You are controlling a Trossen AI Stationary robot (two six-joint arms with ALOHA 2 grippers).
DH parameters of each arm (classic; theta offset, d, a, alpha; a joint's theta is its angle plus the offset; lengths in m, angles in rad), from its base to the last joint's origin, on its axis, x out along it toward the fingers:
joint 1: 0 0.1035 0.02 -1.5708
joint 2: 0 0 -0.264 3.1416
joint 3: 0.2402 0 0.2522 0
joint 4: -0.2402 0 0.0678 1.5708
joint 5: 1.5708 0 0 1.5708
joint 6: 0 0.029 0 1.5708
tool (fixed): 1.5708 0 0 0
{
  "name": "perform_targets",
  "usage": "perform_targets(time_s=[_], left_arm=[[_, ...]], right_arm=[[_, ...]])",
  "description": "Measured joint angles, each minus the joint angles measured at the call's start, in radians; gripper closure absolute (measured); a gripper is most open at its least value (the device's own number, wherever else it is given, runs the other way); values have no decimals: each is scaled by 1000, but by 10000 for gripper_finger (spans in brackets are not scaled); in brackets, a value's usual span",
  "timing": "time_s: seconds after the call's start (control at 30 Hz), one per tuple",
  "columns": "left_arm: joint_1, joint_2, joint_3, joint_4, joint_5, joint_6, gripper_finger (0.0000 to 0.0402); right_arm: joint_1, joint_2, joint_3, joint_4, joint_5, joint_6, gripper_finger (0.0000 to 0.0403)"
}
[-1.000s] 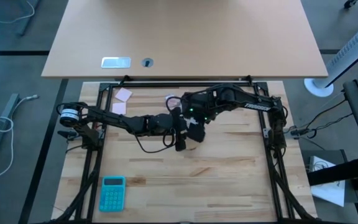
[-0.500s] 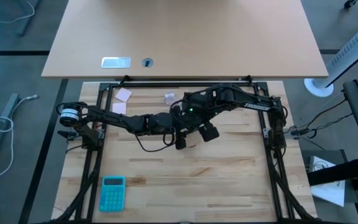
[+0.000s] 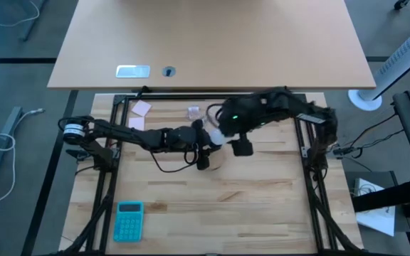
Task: Screw lightbulb
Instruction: Remove the light bulb from the lamp
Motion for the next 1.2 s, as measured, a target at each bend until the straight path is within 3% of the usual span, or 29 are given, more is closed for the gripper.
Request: perform_targets(time_s=[0.23, 0.8, 1.2], left_arm=[[10, 1, 99, -62, -9, 12, 255], [9, 180, 37, 342, -5, 43, 255], [9, 258, 37, 451, 49, 42, 227]], right_arm=[[0, -65, 1, -1, 35, 156, 84], [2, -87, 0, -1, 14, 210, 113], [2, -91, 0, -1, 11, 216, 102]])
